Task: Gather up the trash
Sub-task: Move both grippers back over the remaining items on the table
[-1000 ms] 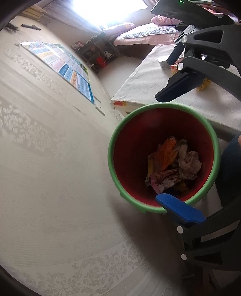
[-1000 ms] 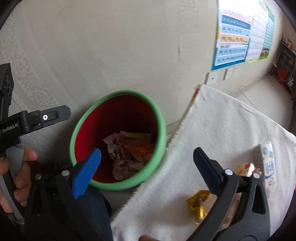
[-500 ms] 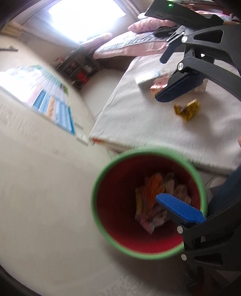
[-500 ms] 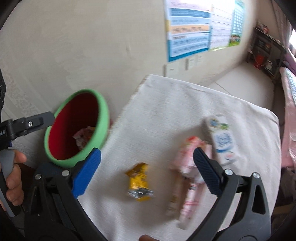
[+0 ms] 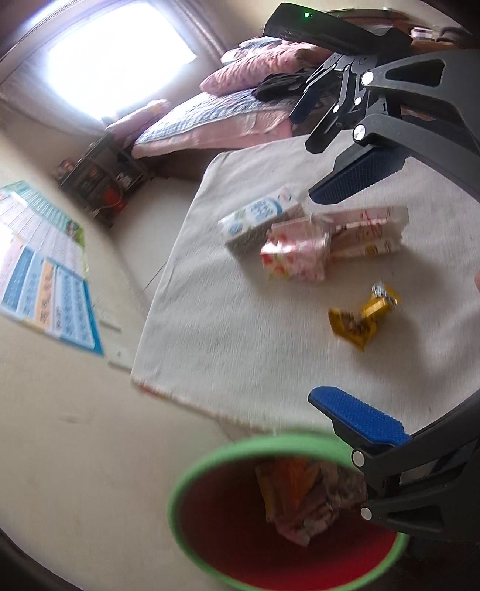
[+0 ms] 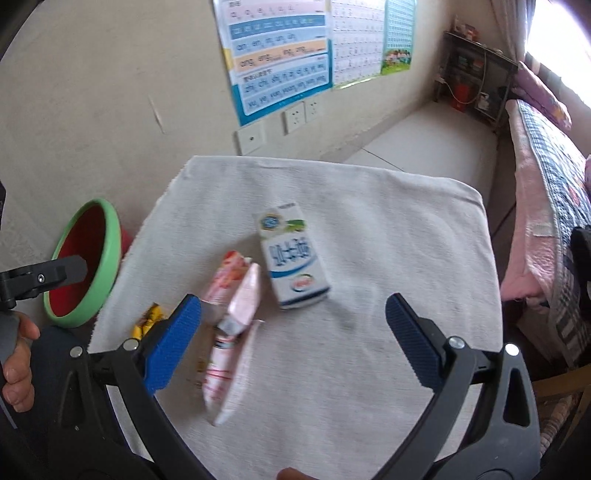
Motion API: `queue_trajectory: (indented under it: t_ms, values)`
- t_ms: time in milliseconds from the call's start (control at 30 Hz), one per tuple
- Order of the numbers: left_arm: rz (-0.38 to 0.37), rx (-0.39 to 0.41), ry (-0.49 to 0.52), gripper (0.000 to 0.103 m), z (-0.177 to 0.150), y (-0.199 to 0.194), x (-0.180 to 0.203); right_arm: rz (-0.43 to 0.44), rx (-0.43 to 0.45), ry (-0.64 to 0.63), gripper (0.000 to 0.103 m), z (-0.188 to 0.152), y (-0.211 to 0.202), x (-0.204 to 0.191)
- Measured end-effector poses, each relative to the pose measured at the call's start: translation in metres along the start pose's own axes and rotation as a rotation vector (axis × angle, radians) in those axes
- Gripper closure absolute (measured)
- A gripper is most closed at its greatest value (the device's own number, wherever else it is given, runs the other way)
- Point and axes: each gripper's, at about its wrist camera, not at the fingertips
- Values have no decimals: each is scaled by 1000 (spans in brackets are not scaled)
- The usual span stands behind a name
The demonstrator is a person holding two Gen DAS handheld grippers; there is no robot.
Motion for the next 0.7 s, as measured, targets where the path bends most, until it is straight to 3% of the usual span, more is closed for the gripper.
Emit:
queue_trajectory:
  t_ms: [700]
  values:
    - [-58,-227,62,10,18,108,53,20,-60,35,5,-17,26,38]
Point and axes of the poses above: each gripper's, at about its wrist camera, not at the fingertips, and y roughly the way its jaws point, x to its right, z to its top, and after that the axes turned 5 degrees about -x, right-handed
